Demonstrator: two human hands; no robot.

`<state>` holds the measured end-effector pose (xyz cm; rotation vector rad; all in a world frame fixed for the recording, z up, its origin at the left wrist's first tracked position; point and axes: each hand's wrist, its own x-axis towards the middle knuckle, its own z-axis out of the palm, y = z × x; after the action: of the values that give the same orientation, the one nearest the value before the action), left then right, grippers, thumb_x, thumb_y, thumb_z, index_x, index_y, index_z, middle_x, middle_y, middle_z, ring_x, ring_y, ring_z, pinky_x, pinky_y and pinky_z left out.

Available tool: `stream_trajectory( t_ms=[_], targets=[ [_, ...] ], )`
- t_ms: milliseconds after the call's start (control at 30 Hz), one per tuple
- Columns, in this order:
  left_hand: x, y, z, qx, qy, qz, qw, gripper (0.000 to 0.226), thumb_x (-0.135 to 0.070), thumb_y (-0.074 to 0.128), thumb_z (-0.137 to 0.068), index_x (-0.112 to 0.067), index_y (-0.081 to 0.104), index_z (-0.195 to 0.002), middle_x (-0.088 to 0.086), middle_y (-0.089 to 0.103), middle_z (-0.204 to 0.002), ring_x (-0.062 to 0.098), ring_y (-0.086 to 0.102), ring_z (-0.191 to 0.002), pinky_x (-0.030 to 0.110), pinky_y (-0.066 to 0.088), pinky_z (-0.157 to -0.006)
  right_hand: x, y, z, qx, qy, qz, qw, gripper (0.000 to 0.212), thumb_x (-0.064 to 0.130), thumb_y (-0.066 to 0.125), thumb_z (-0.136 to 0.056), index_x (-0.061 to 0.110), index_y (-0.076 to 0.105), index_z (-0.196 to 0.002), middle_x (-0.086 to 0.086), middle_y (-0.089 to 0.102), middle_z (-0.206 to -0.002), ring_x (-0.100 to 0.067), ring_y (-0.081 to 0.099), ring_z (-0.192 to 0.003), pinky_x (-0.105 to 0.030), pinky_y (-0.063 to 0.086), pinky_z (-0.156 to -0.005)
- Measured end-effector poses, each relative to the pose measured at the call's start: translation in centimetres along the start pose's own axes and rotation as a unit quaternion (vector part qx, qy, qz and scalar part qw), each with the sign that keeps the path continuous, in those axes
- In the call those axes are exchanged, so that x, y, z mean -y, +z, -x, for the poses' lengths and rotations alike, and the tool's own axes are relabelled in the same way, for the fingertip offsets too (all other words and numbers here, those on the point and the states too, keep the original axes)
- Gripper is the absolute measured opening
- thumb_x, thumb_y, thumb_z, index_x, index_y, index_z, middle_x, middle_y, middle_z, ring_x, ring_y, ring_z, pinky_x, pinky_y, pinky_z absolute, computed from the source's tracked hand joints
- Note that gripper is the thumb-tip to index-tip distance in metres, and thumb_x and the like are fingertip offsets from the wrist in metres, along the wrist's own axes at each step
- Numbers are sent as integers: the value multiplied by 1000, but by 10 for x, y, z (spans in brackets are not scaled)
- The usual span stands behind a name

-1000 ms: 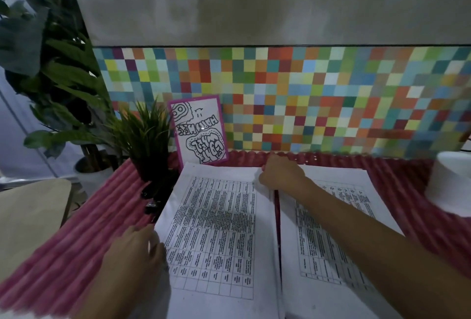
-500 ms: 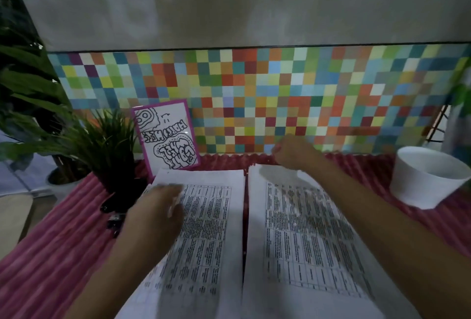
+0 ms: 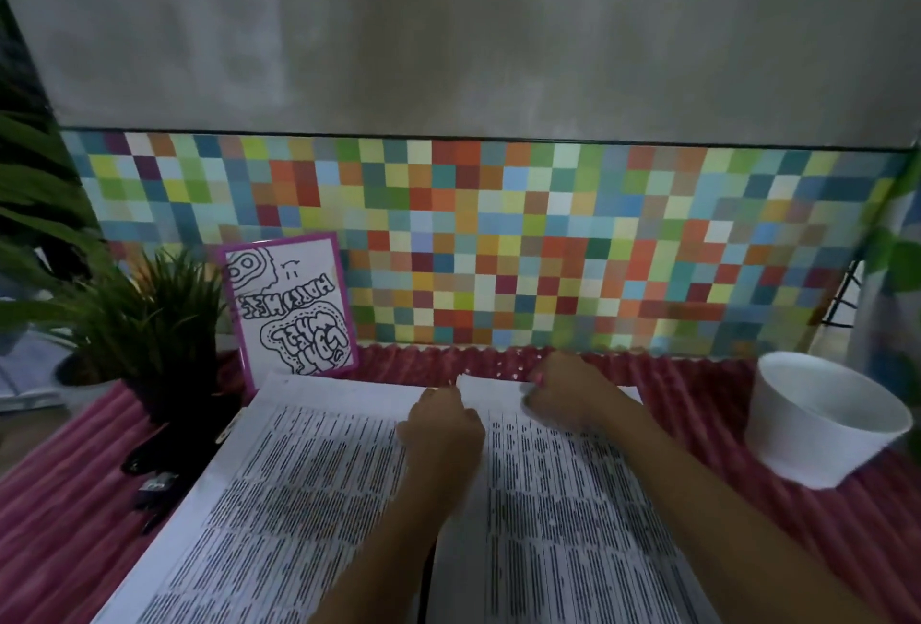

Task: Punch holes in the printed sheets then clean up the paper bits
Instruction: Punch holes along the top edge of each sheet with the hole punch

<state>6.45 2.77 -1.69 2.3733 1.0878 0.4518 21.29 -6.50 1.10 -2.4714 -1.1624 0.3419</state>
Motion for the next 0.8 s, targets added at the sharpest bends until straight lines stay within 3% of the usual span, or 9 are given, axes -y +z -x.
stream_trajectory(
  t_ms=[100,200,267,400,500,567,700,800],
  targets=[
    [3,3,4,-36,9,39,999,38,-21,47,-99,-13,54,-136,5,56,-136,19,52,-124,30,37,-103,2,5,-2,-16,1,0,1000,34,13,58,-83,11,48,-51,2,42,-46,-9,41,-39,-19,36,-46],
    [3,3,6,-59,23,58,996,39,-16,49,-99,-13,54,-138,5,57,-137,17,55,-123,25,39,-102,-2,14,-9,-39,12,9,999,34,21,57,-83,11,48,-51,-5,48,-62,-16,50,-49,-25,41,-51],
    [2,1,7,-71,39,64,995,39,-14,49,-99,-11,54,-138,6,58,-137,17,56,-123,23,39,-103,-4,22,-12,-55,8,14,998,30,32,45,-81,17,51,-55,-6,51,-75,-20,56,-59,-30,47,-56],
    [-3,-3,12,-74,73,40,994,37,-7,46,-99,-8,56,-135,9,62,-133,18,62,-117,23,43,-100,-11,36,-15,-34,10,19,999,30,40,26,-67,45,55,-65,-4,54,-87,-29,61,-76,-45,57,-69],
    [-4,0,12,-50,71,14,996,34,-4,45,-97,-8,63,-126,11,67,-124,21,66,-108,28,48,-95,-2,33,-7,-53,13,37,998,35,38,33,-80,42,67,-87,-3,51,-100,-31,60,-87,-44,56,-78],
    [-4,4,13,-51,62,14,997,36,-2,46,-95,-6,61,-128,12,68,-122,24,65,-109,33,49,-96,2,31,-4,-66,34,52,996,30,35,43,-88,31,69,-102,-5,46,-109,-33,59,-95,-45,54,-85],
    [-4,7,14,-56,68,1,996,37,-2,46,-95,-8,57,-130,10,69,-118,23,63,-106,34,50,-94,8,33,0,-63,49,53,995,10,35,47,-85,31,54,-78,-7,46,-111,-37,55,-102,-50,50,-90],
    [-6,6,15,-62,82,-7,995,35,-1,44,-94,-8,57,-126,10,69,-113,23,63,-98,33,51,-88,9,35,1,-72,57,62,994,13,34,49,-88,28,58,-81,-8,46,-118,-39,52,-108,-51,47,-93]
  ],
)
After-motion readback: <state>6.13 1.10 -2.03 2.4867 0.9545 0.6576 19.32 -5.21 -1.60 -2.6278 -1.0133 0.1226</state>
